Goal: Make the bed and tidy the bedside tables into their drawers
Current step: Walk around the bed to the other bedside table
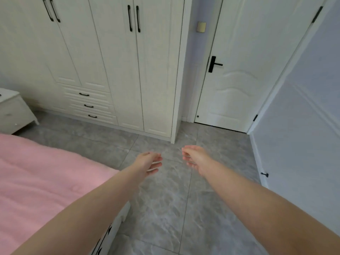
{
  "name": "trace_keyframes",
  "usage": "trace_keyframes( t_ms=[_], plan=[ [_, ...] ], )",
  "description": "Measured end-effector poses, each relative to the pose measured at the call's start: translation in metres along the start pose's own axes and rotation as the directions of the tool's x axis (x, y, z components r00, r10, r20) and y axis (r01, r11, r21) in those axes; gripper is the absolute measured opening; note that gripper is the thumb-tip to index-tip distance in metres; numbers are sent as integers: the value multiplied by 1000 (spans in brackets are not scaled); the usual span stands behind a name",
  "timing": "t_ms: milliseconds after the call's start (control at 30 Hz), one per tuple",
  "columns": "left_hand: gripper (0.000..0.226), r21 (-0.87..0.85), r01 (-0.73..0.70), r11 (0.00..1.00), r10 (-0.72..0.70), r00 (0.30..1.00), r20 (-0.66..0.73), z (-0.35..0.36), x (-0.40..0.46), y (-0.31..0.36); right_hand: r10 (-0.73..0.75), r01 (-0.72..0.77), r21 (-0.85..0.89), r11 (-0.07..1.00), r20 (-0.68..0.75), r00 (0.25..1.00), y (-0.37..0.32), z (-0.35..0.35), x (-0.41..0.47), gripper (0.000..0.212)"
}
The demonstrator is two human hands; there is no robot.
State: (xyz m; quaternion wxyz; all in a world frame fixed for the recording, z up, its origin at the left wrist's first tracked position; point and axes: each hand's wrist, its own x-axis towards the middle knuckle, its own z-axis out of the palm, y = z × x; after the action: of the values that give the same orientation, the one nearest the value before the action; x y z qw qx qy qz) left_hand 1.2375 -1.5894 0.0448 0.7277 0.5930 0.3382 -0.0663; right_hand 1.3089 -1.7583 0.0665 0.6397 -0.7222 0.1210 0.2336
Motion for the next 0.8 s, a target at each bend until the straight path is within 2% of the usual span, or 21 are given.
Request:
trace_keyframes(
  t_ms=[100,267,600,700,800],
  plan=[
    [4,-12,-17,1000,16,999,-42,-6,31,20,14,-13,-6,1000,36,999,-14,22,39,14],
    [4,-18,-56,998,53,990,-131,-31,101,59,10,-8,-24,1000,85,996,-48,69,108,7],
    [8,17,-58,998,60,987,-148,-91,218,157,-31,41,-99,994,96,995,-136,155,218,0],
    [6,15,-58,998,59,988,-146,-101,240,178,-33,47,-121,992,116,993,-153,175,241,8],
    [6,18,-57,998,59,988,-146,-108,265,200,-47,67,-136,989,139,989,-172,195,271,7]
  ],
)
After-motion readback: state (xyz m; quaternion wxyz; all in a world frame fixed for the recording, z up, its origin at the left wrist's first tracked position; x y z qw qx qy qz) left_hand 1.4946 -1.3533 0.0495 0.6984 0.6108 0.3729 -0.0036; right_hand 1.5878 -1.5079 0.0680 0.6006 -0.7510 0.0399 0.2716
